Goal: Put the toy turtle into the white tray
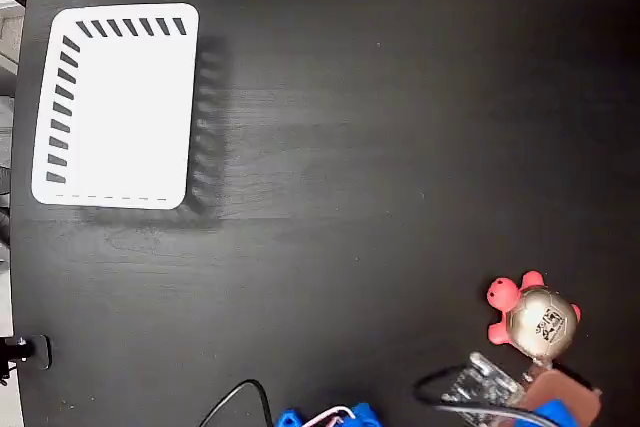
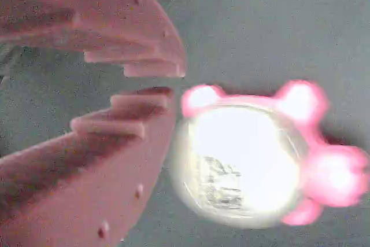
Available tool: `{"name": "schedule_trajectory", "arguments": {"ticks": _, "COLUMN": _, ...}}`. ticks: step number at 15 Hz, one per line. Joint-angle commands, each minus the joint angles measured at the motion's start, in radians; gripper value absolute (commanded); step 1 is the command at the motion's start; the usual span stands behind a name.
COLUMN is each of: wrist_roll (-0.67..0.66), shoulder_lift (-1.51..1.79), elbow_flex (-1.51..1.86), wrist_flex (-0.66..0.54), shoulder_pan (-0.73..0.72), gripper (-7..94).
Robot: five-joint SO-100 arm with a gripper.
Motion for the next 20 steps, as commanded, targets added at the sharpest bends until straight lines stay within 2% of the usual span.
{"name": "schedule_trajectory", "arguments": {"ticks": 1, "wrist_roll": -0.058, "shoulder_lift": -0.012, "elbow_flex": -0.060, "wrist_flex": -0.061, "shoulder_pan": 0.038, "gripper": -1}}
{"name": "schedule_trajectory", "arguments": {"ticks": 5, "wrist_roll": -0.143, "shoulder_lift": -0.126, "elbow_flex": -0.046, "wrist_flex": -0.230, "shoulder_pan": 0.051, "gripper": -1}}
{"name": "schedule_trajectory", "arguments": {"ticks": 7, "wrist_roll": -0.196, "shoulder_lift": -0.199, "elbow_flex": -0.089, "wrist_flex": -0.206, "shoulder_pan": 0.041, "gripper": -1}}
{"name": "schedule_trajectory", "arguments": {"ticks": 9, "wrist_roll": -0.258, "shoulder_lift": -0.273, "elbow_flex": -0.167, "wrist_flex": -0.095, "shoulder_pan": 0.034, "gripper": -1}}
{"name": "schedule_trajectory", "arguments": {"ticks": 10, "wrist_roll": -0.258, "shoulder_lift": -0.304, "elbow_flex": -0.195, "wrist_flex": -0.077, "shoulder_pan": 0.031, "gripper": -1}}
{"name": "schedule_trajectory", "arguments": {"ticks": 14, "wrist_roll": -0.195, "shoulder_lift": -0.357, "elbow_flex": -0.183, "wrist_flex": -0.179, "shoulder_pan": 0.021, "gripper": -1}}
{"name": "schedule_trajectory", "arguments": {"ticks": 15, "wrist_roll": -0.195, "shoulder_lift": -0.360, "elbow_flex": -0.183, "wrist_flex": -0.183, "shoulder_pan": 0.028, "gripper": 7}}
{"name": "schedule_trajectory", "arguments": {"ticks": 18, "wrist_roll": -0.195, "shoulder_lift": -0.380, "elbow_flex": -0.181, "wrist_flex": -0.166, "shoulder_pan": 0.038, "gripper": 37}}
{"name": "schedule_trajectory", "arguments": {"ticks": 19, "wrist_roll": -0.195, "shoulder_lift": -0.385, "elbow_flex": -0.169, "wrist_flex": -0.150, "shoulder_pan": 0.043, "gripper": 43}}
{"name": "schedule_trajectory", "arguments": {"ticks": 20, "wrist_roll": -0.190, "shoulder_lift": -0.387, "elbow_flex": -0.147, "wrist_flex": -0.140, "shoulder_pan": 0.044, "gripper": 43}}
